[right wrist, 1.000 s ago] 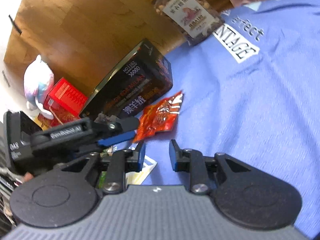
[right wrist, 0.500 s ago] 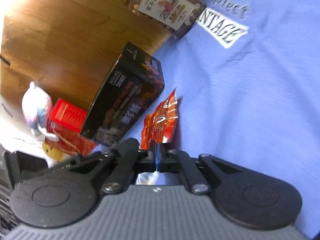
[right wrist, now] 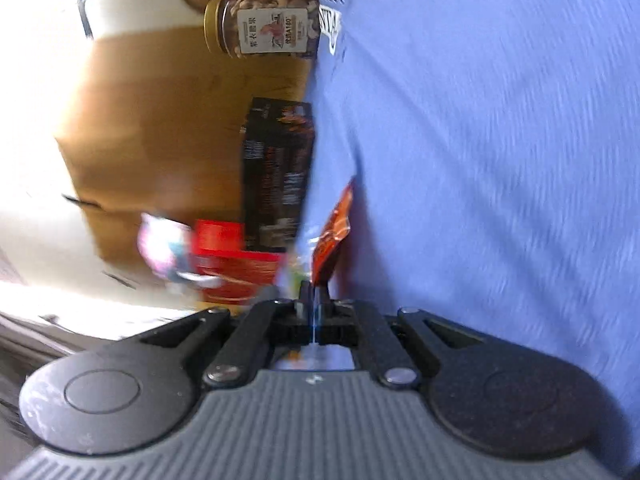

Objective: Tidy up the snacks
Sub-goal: 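Lower the left gripper onto the red spicy packet and grasp it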

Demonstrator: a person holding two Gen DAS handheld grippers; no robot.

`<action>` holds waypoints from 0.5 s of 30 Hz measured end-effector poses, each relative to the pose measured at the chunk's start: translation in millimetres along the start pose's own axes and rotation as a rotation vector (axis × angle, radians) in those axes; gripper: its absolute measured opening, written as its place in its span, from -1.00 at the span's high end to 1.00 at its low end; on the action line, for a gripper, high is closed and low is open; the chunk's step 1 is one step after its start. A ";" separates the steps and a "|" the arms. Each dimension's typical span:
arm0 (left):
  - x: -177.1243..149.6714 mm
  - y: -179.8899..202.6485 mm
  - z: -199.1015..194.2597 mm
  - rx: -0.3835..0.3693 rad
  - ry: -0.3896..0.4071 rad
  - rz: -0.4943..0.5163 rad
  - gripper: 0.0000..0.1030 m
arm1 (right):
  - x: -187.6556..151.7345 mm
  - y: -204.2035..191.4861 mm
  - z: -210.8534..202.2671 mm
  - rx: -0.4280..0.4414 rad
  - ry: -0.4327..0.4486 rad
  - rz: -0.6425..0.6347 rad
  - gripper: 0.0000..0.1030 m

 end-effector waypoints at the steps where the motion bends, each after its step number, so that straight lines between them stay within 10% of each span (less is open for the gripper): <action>1: -2.1 -0.1 -0.1 -0.007 0.004 -0.014 -0.07 | -0.5 0.6 -0.6 0.029 -0.008 0.031 0.95; 5: -4.4 -3.3 0.5 -0.063 0.013 -0.092 0.11 | -3.6 -3.6 1.6 0.071 -0.045 0.059 0.95; 7: -3.7 -2.1 -0.1 -0.002 0.048 -0.082 0.74 | -4.8 -8.6 1.6 0.058 -0.054 0.020 0.95; 15: -8.5 -8.4 4.7 0.066 0.018 -0.054 0.88 | -9.9 -29.6 -0.3 -0.121 -0.031 -0.266 0.68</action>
Point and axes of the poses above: each gripper's, at about its wrist camera, not at the fingertips, and z roughly the way its jaws point, y to its right, x to its top, the point moved 2 cm from there along z, roughly the way its jaws point, and after that the axes turned 3 degrees about x, right-handed, at the moved point
